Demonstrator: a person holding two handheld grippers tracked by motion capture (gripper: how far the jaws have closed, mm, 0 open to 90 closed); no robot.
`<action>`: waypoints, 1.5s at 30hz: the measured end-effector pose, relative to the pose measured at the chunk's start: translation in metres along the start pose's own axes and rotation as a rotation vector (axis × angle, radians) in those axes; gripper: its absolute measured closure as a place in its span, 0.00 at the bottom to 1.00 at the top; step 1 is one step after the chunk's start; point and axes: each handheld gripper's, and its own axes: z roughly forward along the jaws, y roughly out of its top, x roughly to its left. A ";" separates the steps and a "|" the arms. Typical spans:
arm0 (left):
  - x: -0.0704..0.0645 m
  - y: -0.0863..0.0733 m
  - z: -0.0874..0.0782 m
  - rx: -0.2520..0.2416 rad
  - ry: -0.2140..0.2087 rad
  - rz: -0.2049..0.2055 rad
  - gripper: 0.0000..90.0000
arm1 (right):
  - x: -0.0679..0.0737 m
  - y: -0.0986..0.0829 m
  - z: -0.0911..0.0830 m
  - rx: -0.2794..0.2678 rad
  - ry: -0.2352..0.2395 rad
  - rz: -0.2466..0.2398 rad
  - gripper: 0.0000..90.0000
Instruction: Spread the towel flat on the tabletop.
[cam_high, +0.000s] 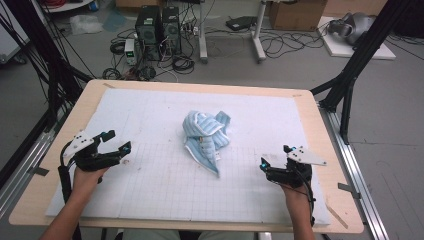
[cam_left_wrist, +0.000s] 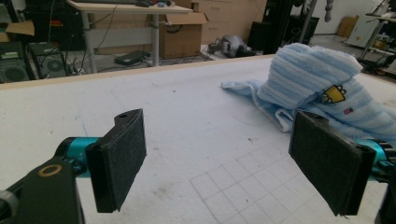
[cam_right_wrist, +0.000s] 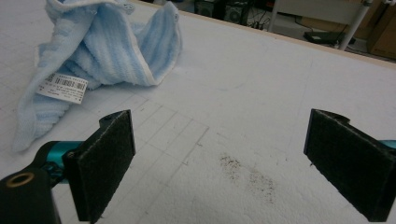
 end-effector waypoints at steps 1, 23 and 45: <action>-0.001 0.000 0.000 -0.003 -0.004 -0.003 0.21 | 0.000 0.000 0.000 -0.001 0.002 -0.002 0.09; -0.004 -0.002 0.006 0.019 -0.015 0.005 0.22 | 0.001 -0.001 -0.001 -0.002 0.027 -0.006 0.09; -0.002 -0.004 0.009 0.031 -0.020 -0.009 0.23 | 0.058 0.046 0.035 -0.030 0.233 -0.012 0.09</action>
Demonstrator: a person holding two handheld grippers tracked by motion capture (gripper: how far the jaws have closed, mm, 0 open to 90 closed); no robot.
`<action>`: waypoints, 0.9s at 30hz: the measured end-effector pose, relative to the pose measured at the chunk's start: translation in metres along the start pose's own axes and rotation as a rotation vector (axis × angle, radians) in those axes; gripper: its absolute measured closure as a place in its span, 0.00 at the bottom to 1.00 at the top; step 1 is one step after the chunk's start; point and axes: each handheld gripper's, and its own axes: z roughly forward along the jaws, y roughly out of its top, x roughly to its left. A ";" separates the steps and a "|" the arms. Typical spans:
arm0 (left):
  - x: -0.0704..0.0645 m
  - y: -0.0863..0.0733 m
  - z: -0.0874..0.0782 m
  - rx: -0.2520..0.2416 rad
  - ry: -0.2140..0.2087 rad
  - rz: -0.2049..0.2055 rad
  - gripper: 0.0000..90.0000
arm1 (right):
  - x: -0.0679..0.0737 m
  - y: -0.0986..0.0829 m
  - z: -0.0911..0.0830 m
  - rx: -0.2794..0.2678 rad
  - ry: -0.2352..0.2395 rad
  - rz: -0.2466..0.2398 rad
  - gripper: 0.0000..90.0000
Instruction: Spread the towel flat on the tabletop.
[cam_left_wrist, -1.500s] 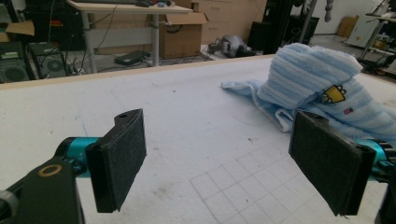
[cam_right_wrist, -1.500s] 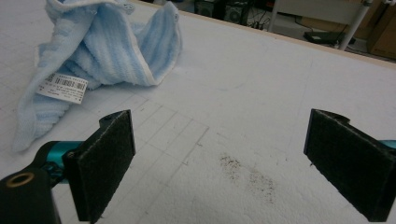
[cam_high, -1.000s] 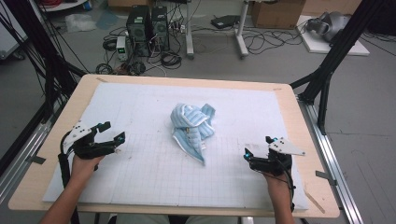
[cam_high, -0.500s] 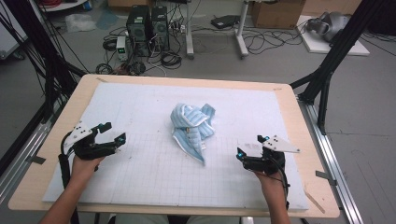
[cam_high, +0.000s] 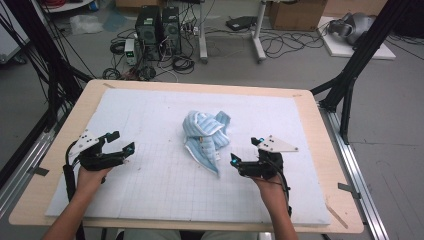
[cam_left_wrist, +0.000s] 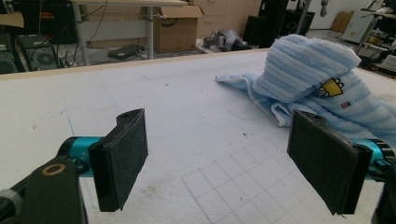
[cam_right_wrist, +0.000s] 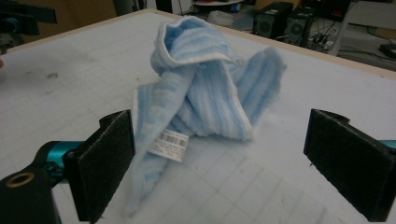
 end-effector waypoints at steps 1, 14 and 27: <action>0.000 0.000 0.001 0.000 -0.002 0.001 0.23 | 0.002 0.005 0.006 -0.001 0.011 -0.002 0.09; -0.002 -0.002 0.004 0.015 -0.015 0.005 0.23 | 0.030 0.056 0.090 0.106 0.050 -0.117 0.29; -0.002 -0.003 0.007 0.030 -0.018 0.004 0.24 | 0.022 0.050 0.117 0.233 0.001 -0.174 0.85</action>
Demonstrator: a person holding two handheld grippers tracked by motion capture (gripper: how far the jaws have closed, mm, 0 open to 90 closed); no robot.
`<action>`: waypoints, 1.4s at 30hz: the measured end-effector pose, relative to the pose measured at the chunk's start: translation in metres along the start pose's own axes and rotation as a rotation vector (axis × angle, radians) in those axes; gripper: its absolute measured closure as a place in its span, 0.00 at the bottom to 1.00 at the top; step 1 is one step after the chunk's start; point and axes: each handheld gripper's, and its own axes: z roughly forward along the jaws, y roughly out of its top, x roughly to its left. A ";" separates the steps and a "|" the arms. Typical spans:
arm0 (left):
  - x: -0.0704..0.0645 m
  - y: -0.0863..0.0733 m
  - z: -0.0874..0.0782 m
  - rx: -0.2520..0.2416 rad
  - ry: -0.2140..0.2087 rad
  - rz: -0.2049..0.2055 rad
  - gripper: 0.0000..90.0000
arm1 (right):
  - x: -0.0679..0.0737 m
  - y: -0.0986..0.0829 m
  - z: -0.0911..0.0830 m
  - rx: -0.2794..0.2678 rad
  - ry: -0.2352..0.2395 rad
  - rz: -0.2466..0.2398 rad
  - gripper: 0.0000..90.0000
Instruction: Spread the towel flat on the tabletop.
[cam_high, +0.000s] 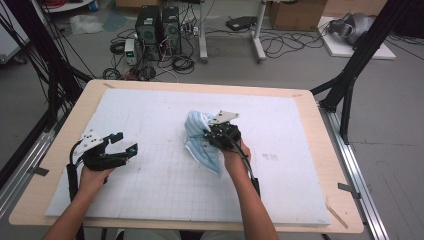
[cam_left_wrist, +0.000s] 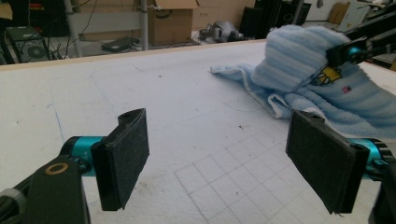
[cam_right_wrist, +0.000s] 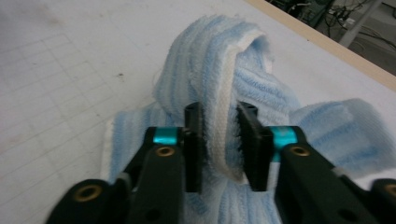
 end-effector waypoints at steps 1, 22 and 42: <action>0.000 0.000 0.000 0.001 0.000 0.001 0.24 | -0.002 -0.001 -0.007 -0.009 0.012 0.014 0.86; -0.002 0.001 0.001 -0.002 0.004 0.003 0.25 | -0.015 -0.098 -0.143 0.015 -0.018 0.192 0.70; -0.004 0.001 0.004 0.000 -0.007 0.005 0.25 | -0.024 -0.029 -0.002 0.172 0.015 0.114 0.43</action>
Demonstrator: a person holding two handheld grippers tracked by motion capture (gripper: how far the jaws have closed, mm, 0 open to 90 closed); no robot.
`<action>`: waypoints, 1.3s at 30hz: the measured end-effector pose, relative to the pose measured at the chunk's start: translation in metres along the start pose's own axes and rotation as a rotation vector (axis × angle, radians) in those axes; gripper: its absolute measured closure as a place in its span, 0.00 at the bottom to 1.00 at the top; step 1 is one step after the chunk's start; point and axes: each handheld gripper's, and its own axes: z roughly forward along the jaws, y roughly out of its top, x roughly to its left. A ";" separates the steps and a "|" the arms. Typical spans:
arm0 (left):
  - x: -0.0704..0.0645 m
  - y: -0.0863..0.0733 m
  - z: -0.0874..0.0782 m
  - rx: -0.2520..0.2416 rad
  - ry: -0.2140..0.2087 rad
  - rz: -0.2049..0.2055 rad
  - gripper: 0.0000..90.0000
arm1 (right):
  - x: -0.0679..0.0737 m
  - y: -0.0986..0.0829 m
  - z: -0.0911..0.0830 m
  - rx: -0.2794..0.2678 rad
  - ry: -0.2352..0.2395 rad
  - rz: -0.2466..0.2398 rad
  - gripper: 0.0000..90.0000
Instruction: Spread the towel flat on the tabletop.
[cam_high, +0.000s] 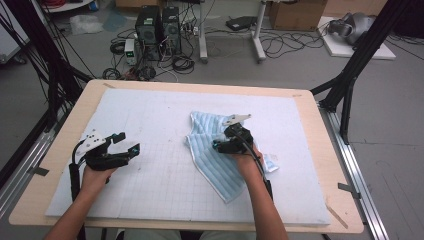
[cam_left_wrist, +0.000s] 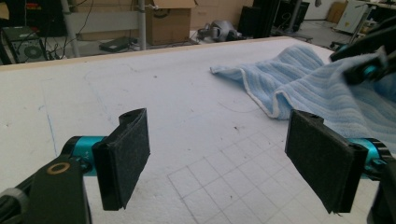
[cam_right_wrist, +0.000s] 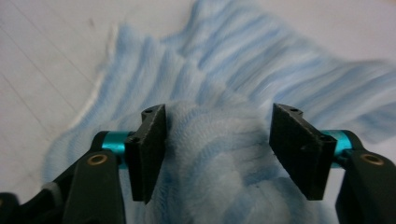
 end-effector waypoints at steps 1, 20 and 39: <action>0.000 0.000 0.000 0.000 0.000 0.000 0.25 | 0.000 0.000 0.000 0.000 0.000 0.000 0.43; 0.001 0.000 -0.001 -0.006 0.007 -0.003 0.25 | 0.066 -0.015 -0.001 0.053 0.364 -0.060 0.78; 0.001 0.000 0.001 0.002 0.004 -0.004 0.25 | 0.003 -0.003 0.006 0.051 0.075 0.069 0.58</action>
